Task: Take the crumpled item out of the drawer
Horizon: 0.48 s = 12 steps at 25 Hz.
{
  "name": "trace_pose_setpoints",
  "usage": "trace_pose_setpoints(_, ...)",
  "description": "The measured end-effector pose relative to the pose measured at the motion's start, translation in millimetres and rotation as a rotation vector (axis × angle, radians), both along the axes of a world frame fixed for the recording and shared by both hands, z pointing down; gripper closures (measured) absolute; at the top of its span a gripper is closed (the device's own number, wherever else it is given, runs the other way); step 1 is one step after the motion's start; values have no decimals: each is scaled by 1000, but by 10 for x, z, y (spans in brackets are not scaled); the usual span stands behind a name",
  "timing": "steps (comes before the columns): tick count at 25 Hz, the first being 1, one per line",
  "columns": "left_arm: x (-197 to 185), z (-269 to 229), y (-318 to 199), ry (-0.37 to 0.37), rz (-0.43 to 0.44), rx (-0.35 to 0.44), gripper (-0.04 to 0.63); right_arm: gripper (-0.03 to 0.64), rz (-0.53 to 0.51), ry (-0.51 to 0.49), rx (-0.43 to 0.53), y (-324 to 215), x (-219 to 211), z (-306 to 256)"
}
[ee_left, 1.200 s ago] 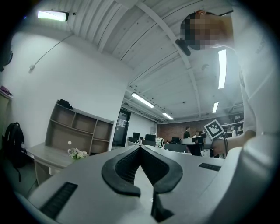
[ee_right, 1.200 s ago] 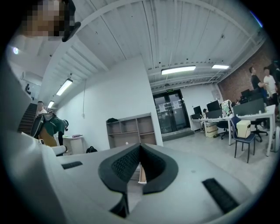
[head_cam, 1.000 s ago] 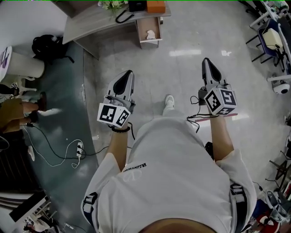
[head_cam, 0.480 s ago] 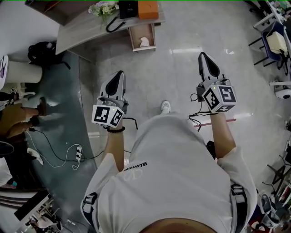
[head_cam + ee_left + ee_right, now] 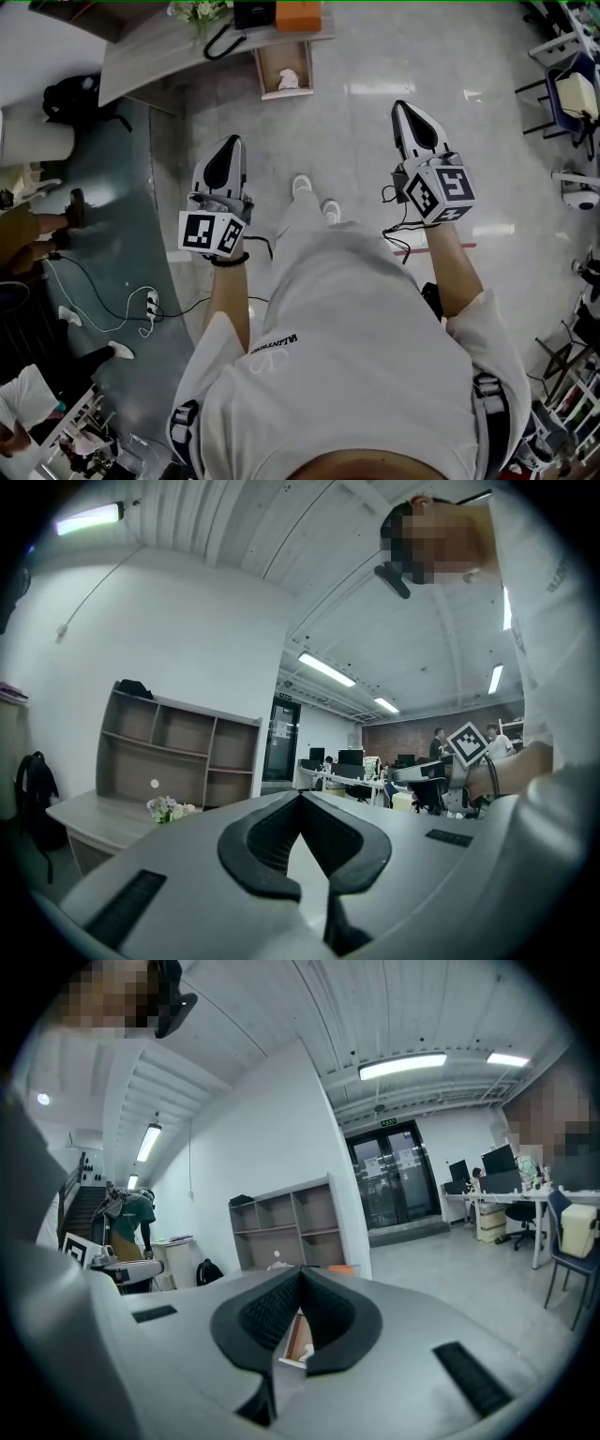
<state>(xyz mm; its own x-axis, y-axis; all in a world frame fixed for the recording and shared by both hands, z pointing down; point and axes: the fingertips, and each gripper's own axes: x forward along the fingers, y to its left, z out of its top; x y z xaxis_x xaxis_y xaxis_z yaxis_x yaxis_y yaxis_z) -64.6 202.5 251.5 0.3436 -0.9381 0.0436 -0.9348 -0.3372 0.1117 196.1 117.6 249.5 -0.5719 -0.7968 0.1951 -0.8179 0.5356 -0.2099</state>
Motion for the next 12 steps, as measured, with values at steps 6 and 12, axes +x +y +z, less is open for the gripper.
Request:
trace_pose_setpoints(6,-25,210,-348,-9,9,-19,595,615,-22,29,-14,-283,-170,188)
trace_pose_setpoints(12,-87,728,-924,-21,30,-87,595,615,-142,125,-8,-649,-676,436)
